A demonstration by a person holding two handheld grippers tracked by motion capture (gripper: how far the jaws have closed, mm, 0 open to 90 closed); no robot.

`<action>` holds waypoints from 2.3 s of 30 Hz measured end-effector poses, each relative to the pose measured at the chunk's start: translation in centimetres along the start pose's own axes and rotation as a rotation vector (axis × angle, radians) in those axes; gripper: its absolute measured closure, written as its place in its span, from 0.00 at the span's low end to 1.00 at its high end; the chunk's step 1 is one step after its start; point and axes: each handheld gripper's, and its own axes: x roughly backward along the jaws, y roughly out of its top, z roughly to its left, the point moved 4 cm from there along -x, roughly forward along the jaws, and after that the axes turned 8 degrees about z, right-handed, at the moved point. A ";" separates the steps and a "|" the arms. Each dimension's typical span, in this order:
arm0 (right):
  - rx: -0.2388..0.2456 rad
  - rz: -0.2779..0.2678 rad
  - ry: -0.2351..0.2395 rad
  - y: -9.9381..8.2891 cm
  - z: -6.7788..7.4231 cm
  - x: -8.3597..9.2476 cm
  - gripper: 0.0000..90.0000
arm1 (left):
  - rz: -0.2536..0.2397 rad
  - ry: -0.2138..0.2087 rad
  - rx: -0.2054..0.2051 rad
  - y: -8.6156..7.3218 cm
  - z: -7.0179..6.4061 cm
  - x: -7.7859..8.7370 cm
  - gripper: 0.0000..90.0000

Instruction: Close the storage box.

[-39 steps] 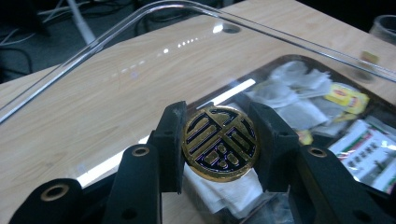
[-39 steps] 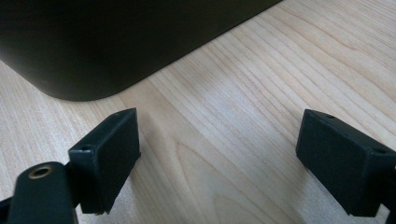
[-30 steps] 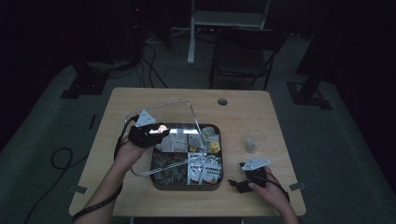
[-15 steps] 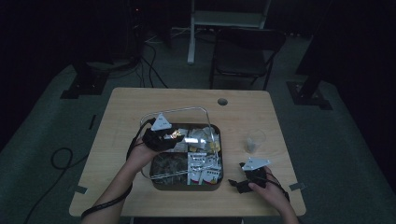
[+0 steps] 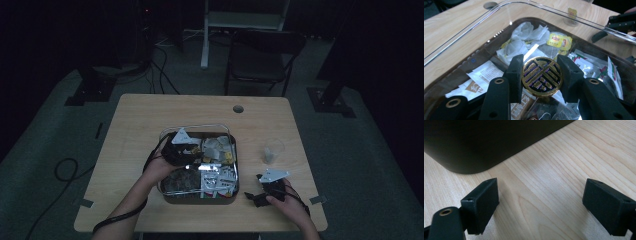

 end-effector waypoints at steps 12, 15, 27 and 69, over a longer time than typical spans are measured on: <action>0.000 0.000 0.000 0.0 0.0 0.0 0.15 | 0.032 -0.035 -0.026 -0.3 0.0 -1.8 0.67; 0.000 0.000 0.000 0.0 0.0 0.0 0.15 | 0.050 -0.031 -0.035 -0.4 0.0 -2.4 0.67; 0.001 0.001 -0.001 0.0 0.0 0.0 0.15 | 0.070 -0.049 -0.061 -0.3 -0.1 -3.4 0.67; 0.002 0.000 0.001 0.0 0.1 0.0 0.15 | 0.007 -0.071 0.026 -1.5 0.7 -2.6 0.22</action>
